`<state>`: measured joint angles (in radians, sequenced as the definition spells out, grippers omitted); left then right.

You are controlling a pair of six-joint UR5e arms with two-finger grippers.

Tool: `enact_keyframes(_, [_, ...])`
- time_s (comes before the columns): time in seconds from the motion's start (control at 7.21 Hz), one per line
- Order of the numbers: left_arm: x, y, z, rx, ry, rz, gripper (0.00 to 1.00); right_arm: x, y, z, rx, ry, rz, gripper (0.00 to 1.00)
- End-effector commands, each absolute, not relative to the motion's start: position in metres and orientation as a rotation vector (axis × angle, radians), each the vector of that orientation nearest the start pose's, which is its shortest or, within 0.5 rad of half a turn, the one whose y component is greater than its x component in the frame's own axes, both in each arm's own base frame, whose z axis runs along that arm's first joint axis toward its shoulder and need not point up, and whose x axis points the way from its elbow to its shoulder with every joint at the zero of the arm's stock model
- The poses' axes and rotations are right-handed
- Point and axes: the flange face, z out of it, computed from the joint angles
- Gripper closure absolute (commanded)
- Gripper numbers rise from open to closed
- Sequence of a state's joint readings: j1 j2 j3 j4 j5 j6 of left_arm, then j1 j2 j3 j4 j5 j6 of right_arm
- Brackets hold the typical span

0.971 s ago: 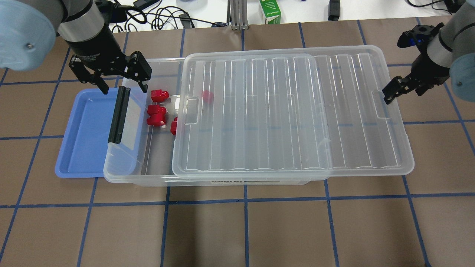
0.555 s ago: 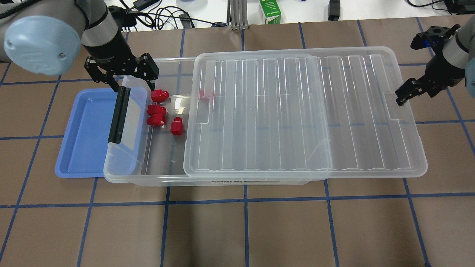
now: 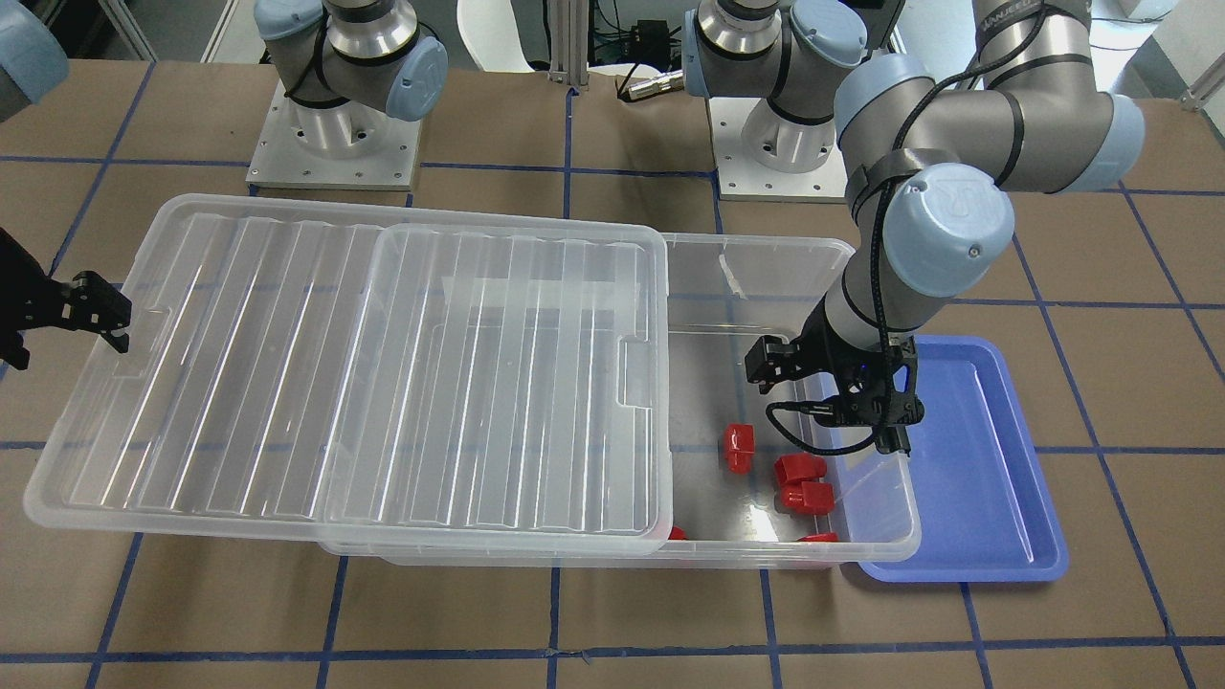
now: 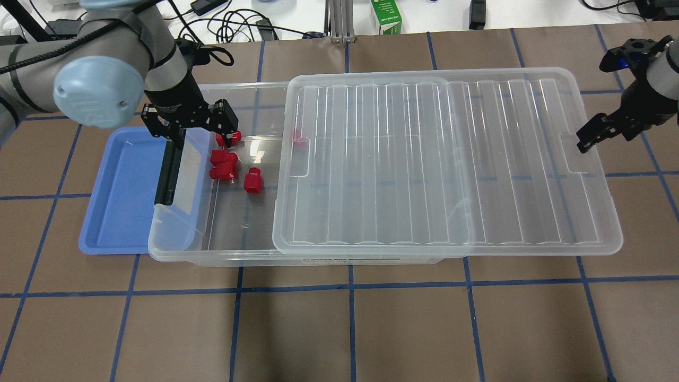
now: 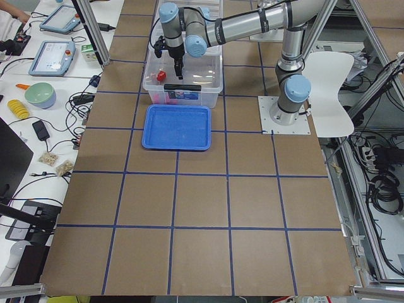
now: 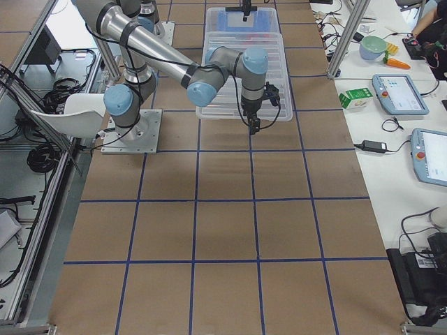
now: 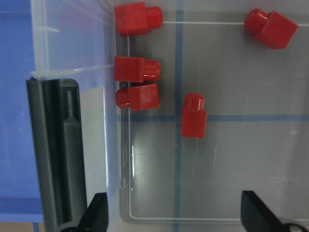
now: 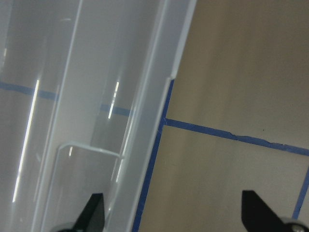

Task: Place red block in blue tray from box

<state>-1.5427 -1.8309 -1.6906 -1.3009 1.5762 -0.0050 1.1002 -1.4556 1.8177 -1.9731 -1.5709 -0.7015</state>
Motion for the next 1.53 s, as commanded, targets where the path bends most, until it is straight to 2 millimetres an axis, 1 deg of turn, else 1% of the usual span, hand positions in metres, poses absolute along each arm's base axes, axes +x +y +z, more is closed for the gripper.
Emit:
enact_keyframes(0.0, [-0.121, -0.570, 0.285, -0.089, 3.170, 0.212, 0.16, -0.122, -0.522, 0.350, -0.361, 3.142, -0.050, 0.00])
enact_keyframes(0.14, [-0.122, -0.574, 0.272, -0.095, 3.178, 0.229, 0.16, -0.120, -0.522, 0.352, -0.363, 3.142, -0.059, 0.00])
enact_keyframes(0.42, [-0.123, -0.577, 0.237, -0.094, 3.178, 0.244, 0.16, -0.120, -0.522, 0.353, -0.360, 3.134, -0.050, 0.00])
enact_keyframes(0.55, [-0.123, -0.574, 0.224, -0.094, 3.177, 0.252, 0.16, -0.119, -0.522, 0.357, -0.352, 3.128, -0.051, 0.00])
enact_keyframes(0.69, [-0.123, -0.574, 0.215, -0.092, 3.178, 0.261, 0.16, -0.120, -0.523, 0.364, -0.351, 3.135, -0.067, 0.00])
enact_keyframes(0.83, [-0.124, -0.574, 0.207, -0.090, 3.176, 0.283, 0.16, -0.119, -0.522, 0.381, -0.346, 3.136, -0.072, 0.00])
enact_keyframes(0.97, [-0.125, -0.574, 0.202, -0.093, 3.188, 0.299, 0.16, -0.117, -0.520, 0.407, -0.348, 3.132, -0.064, 0.00])
enact_keyframes(1.11, [-0.133, -0.575, 0.198, -0.092, 3.224, 0.304, 0.16, -0.112, -0.511, 0.444, -0.344, 3.123, -0.046, 0.00])
enact_keyframes(1.25, [-0.135, -0.575, 0.195, -0.082, 3.223, 0.314, 0.16, -0.103, -0.494, 0.490, -0.331, 3.131, -0.058, 0.00])
enact_keyframes(1.39, [-0.135, -0.575, 0.192, -0.083, 3.222, 0.321, 0.16, -0.098, -0.483, 0.517, -0.326, 3.133, -0.048, 0.00])
